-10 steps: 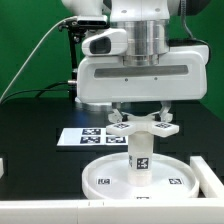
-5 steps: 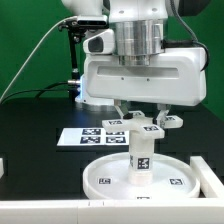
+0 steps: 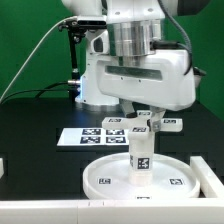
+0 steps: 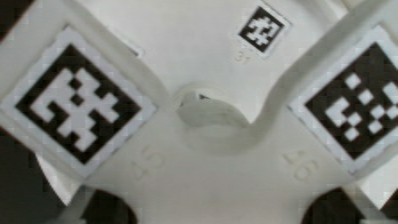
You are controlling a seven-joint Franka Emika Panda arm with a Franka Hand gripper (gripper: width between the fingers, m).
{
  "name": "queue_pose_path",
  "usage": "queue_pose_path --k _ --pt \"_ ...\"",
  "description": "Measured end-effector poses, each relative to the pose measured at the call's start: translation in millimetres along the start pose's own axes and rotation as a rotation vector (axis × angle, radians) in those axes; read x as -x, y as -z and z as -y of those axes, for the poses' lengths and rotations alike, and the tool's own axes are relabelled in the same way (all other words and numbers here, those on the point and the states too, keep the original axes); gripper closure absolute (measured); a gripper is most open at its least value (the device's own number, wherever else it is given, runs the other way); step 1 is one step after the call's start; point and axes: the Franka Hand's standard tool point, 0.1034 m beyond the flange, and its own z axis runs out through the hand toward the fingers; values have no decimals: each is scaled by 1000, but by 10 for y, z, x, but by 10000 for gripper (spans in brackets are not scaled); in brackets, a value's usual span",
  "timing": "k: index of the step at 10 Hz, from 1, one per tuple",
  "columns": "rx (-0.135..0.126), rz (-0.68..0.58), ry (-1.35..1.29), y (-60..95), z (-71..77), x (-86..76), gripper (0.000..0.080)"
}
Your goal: Assemble round table
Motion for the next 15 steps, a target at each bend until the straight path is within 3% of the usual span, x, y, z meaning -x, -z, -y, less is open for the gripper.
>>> queue_pose_path --k 1,3,4,5,6,11,13,14,15 --pt "-8 1 -126 -2 3 -5 356" --pt "-48 -7 -272 -3 -7 -4 356" --pt "-47 -7 -242 -6 -5 -5 283" --pt "-46 -8 -220 -10 -6 -3 283" --pt "-47 -7 -220 -6 -5 -4 177" --pt "-36 17 241 277 49 45 150" --pt "-37 15 556 261 52 64 150" --pt "-10 36 697 240 35 106 150" --pt "-30 23 745 266 51 79 150"
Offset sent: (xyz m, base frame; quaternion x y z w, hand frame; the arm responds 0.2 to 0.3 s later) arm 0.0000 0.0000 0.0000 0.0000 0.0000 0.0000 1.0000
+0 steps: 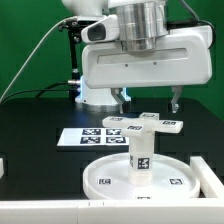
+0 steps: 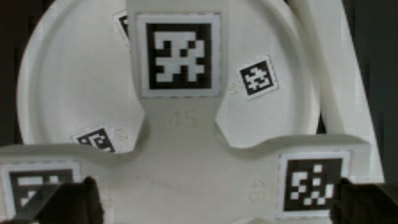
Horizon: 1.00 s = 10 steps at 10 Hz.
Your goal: Assemble round table
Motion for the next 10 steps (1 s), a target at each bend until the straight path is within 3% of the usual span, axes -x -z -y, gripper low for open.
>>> queue_pose_path --k 1,4,5,6,7,10 --pt "-14 -39 21 31 -77 -26 150" --pt "12 -35 263 11 -95 -18 150" --pt "79 -27 464 4 -79 -32 150" --pt "129 -14 652 -1 -33 -65 150" --pt "140 1 745 -28 -26 -78 150" --pt "138 4 739 -36 -60 -82 150"
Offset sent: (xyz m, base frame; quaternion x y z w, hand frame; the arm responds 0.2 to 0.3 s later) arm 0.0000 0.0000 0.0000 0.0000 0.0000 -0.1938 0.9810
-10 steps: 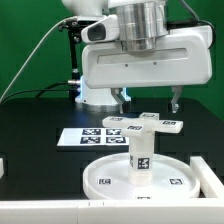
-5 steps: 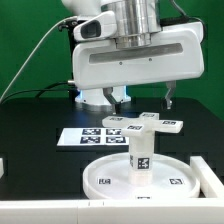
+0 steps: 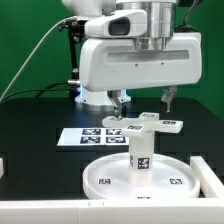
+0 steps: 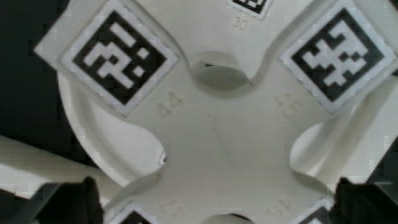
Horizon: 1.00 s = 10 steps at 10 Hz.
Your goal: Assemble round table
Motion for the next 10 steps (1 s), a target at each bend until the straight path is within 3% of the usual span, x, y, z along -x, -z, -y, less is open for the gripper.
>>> queue_pose_path --k 3,7,10 --pt "-22 10 -89 -94 -4 40 150" --pt "-22 20 -97 -184 92 36 150" --pt "-18 22 -71 -244 65 59 150"
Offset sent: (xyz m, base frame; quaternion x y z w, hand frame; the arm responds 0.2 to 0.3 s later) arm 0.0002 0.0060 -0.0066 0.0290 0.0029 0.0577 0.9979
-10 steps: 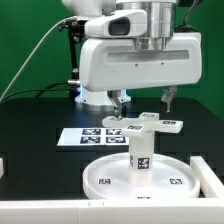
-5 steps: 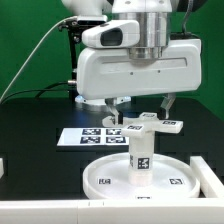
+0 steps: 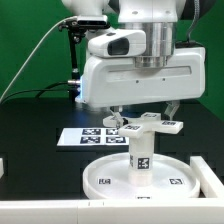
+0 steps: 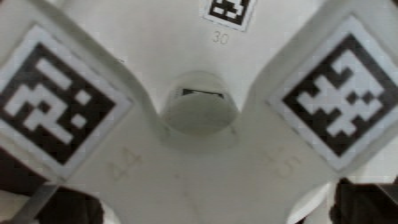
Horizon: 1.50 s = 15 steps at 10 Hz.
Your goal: Assemble round table
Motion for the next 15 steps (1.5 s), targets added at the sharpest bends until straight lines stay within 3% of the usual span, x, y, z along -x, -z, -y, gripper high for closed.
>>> queue_pose_path --k 1,2,3,4,7,11,13,15 --pt "0 0 -3 -1 1 0 150" --pt "0 1 -3 -3 -1 1 264" --pt "1 0 -4 -1 -10 2 264" --pt "1 1 -16 -5 -15 5 353" --pt "1 -2 -75 -11 -14 -1 353" --pt "-3 -54 -739 -19 -12 -14 353" --pt "-53 -57 -1106 -23 -20 -16 351" --pt "-78 -49 -1251 -23 -27 -13 351"
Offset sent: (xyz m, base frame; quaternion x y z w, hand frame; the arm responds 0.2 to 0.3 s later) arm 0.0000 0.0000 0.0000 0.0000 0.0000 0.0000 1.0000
